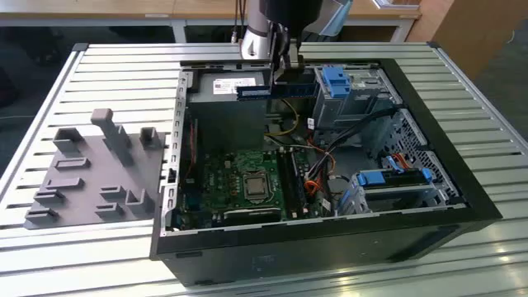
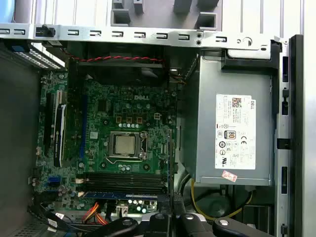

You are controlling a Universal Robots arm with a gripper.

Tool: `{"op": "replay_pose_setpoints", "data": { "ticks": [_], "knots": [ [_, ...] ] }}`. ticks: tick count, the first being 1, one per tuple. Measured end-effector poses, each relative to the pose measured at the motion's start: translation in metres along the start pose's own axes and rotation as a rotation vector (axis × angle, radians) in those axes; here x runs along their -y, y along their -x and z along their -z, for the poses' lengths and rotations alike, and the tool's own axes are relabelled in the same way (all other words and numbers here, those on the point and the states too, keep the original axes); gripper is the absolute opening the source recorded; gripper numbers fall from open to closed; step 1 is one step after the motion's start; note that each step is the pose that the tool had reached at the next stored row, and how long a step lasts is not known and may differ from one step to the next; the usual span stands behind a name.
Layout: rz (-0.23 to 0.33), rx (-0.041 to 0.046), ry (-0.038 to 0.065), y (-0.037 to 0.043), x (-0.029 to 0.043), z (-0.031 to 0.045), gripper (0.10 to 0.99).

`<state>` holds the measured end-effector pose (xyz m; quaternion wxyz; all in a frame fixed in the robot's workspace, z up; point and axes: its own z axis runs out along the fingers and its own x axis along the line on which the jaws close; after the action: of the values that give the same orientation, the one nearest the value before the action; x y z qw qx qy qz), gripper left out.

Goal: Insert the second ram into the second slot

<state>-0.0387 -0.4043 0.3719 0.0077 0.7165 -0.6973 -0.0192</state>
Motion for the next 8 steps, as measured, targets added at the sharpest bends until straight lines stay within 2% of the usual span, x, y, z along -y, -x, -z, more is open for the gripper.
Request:
{"op": "replay_pose_setpoints", "data": {
  "ticks": [8],
  "knots": [
    [0.0, 0.0, 0.0, -0.0025, -0.0001, 0.0, 0.137]
  ]
}}
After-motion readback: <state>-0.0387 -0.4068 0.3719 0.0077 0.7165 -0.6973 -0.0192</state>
